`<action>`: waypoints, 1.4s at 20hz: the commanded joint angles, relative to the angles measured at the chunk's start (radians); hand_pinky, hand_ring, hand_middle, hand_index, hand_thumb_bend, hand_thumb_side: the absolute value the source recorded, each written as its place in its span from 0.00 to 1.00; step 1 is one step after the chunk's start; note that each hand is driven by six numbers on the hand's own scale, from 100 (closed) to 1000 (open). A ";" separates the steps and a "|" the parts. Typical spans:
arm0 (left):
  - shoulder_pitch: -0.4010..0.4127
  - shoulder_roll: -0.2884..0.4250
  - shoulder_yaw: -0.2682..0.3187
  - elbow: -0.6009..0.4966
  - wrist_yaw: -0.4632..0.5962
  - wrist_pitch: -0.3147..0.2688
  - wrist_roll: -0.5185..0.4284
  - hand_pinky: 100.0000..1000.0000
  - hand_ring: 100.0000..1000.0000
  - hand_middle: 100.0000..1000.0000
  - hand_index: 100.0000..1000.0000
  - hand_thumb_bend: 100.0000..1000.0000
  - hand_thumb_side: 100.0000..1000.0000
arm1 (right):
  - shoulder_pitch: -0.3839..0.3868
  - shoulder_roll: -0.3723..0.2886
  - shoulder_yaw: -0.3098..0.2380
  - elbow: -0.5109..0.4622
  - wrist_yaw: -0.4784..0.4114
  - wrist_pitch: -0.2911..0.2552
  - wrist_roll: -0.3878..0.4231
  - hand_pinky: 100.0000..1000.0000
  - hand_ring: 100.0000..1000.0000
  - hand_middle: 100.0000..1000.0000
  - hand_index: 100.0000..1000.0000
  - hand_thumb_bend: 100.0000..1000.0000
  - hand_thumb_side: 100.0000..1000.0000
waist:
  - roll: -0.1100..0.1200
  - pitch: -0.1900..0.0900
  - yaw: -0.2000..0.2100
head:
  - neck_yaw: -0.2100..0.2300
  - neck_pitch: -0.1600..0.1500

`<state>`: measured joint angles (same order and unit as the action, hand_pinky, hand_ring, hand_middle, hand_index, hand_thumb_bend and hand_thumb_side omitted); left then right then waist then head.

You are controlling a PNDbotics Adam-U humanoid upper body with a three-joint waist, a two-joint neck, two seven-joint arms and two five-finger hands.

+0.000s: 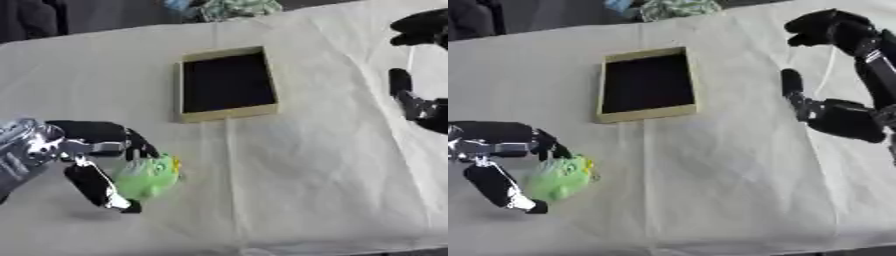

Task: Pick up objects on the table and place them in the box.

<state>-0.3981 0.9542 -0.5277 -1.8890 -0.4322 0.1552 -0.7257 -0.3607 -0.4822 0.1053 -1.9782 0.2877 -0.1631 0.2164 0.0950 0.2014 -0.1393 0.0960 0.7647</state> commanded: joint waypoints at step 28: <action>-0.062 0.071 0.172 -0.111 -0.080 0.044 0.217 0.56 0.29 0.25 0.54 0.00 0.42 | -0.011 -0.023 -0.003 -0.005 -0.005 -0.002 0.002 0.77 0.72 0.76 0.82 0.00 0.05 | -0.004 -0.018 0.001 | -0.006 0.005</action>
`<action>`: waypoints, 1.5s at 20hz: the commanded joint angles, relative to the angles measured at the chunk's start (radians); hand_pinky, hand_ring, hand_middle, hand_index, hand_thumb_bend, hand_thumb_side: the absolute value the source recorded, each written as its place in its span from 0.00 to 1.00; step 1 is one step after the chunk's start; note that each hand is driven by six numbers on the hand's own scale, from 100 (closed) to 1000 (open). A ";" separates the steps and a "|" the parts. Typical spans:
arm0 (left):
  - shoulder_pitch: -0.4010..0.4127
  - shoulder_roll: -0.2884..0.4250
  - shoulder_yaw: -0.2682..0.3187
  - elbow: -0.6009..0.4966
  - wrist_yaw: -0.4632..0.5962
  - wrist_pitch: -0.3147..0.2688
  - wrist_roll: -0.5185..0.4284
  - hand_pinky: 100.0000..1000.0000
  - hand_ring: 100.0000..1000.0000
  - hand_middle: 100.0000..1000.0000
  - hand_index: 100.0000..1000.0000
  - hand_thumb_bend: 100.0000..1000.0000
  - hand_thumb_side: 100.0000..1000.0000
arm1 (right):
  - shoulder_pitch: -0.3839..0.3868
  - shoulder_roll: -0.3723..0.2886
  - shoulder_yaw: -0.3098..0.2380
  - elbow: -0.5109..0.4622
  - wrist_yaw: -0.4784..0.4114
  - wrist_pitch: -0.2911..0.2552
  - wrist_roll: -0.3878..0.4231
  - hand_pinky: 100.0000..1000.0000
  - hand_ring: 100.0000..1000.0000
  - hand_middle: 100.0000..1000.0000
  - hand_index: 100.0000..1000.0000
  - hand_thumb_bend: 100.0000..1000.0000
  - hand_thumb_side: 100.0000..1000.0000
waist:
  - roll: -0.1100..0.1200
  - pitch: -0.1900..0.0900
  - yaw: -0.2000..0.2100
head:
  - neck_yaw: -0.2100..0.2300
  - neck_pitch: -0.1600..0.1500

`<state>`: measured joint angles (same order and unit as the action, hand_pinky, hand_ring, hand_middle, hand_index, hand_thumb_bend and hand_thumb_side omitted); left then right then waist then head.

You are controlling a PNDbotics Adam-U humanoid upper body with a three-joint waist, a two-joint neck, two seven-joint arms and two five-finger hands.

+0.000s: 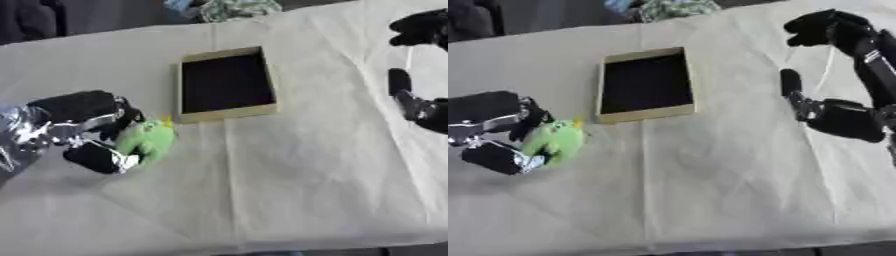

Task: Pick up objects on the table and place them in the box.

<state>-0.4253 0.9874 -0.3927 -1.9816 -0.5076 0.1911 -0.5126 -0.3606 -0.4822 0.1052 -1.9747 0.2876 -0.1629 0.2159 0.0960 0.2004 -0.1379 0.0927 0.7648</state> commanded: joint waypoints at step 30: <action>-0.554 -0.537 0.019 0.838 -0.442 -0.135 0.115 0.59 0.32 0.27 0.57 0.00 0.45 | -0.052 0.001 0.053 -0.017 -0.058 -0.015 0.068 0.77 0.72 0.75 0.82 0.00 0.06 | 0.007 0.006 -0.115 | 0.069 0.005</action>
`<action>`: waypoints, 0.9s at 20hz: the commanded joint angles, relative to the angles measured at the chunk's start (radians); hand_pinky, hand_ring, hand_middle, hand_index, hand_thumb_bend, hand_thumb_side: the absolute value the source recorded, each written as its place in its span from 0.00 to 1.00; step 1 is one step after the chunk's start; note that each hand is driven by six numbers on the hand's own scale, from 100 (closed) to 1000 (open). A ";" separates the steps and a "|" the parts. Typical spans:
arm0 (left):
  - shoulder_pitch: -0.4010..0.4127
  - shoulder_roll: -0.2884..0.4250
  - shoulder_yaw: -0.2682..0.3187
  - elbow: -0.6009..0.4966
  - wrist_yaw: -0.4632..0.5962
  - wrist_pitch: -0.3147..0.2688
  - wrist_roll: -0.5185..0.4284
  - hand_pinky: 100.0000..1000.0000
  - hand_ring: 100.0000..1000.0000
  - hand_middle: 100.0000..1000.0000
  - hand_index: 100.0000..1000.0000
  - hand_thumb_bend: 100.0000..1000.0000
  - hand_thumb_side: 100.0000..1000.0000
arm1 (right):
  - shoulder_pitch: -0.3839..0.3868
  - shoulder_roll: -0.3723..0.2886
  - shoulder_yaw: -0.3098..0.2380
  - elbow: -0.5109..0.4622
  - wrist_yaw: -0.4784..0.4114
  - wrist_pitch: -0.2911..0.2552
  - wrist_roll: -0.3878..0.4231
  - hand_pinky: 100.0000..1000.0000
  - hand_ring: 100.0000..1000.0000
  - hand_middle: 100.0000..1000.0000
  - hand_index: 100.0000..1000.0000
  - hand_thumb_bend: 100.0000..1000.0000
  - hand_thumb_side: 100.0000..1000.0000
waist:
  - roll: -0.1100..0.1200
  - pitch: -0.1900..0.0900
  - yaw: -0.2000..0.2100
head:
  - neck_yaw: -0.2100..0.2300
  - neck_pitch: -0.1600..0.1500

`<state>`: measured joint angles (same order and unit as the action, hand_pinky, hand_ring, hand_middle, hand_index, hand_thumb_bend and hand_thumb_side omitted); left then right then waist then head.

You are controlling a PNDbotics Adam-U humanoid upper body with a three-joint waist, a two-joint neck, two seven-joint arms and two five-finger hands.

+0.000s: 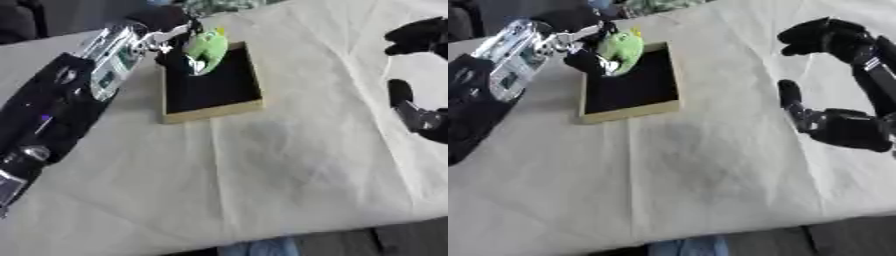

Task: Pick up objects on the table and place them in the box.

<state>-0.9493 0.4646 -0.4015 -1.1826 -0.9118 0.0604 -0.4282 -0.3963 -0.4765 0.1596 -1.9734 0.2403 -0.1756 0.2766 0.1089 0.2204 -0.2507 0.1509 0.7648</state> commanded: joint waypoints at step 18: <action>-0.031 -0.068 0.050 0.156 -0.204 -0.012 0.095 0.73 0.65 0.63 0.83 0.08 0.46 | -0.014 0.000 -0.003 -0.014 -0.014 -0.003 0.009 0.77 0.72 0.75 0.82 0.00 0.07 | -0.004 -0.015 -0.011 | 0.021 0.005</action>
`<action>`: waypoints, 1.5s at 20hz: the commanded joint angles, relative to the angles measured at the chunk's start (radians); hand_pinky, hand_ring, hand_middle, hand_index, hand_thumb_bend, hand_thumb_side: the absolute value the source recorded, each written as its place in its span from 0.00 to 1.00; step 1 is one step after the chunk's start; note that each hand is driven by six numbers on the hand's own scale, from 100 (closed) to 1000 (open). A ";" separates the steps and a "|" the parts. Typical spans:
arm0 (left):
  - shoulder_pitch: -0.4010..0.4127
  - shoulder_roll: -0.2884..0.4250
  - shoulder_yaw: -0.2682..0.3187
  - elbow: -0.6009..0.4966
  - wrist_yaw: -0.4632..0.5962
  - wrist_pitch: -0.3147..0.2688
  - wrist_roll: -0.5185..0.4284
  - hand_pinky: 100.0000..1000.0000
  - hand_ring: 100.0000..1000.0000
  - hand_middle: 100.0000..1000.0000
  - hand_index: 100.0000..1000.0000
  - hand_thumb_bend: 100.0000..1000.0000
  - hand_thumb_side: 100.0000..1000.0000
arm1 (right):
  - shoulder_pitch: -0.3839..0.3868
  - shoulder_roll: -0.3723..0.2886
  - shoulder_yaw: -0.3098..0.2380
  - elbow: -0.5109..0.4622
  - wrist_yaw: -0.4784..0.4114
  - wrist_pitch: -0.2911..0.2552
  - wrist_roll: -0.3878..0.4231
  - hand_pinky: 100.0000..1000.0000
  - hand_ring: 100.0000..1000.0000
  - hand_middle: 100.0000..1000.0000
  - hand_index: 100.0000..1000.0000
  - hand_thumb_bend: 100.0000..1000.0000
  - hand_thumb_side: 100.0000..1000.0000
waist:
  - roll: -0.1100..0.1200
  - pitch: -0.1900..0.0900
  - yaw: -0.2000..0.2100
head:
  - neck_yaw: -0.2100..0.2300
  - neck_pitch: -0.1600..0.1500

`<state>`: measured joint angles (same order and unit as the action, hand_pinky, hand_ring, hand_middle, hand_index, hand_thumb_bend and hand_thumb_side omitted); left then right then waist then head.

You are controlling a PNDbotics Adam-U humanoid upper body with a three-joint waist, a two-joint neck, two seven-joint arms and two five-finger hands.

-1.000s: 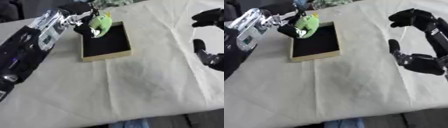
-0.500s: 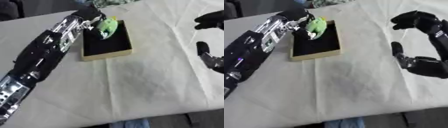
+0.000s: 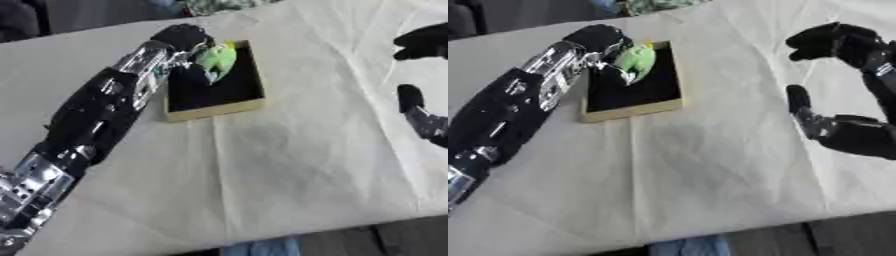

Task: Pick up objects on the table and place them in the box.

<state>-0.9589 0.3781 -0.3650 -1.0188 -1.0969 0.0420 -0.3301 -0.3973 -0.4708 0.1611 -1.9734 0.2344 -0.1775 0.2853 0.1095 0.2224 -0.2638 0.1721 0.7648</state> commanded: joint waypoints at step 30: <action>0.314 0.454 0.191 -0.835 0.522 0.214 0.034 0.82 0.75 0.77 0.90 1.00 0.71 | 0.004 -0.011 -0.033 -0.004 0.014 0.002 -0.027 0.77 0.72 0.75 0.82 0.00 0.08 | -0.009 -0.013 0.059 | -0.074 0.005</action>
<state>-0.6390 0.7828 -0.2127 -1.7924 -0.6163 0.2333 -0.3234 -0.3860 -0.4709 0.1402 -1.9718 0.2412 -0.1755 0.2631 0.1090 0.2227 -0.2041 0.1020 0.7649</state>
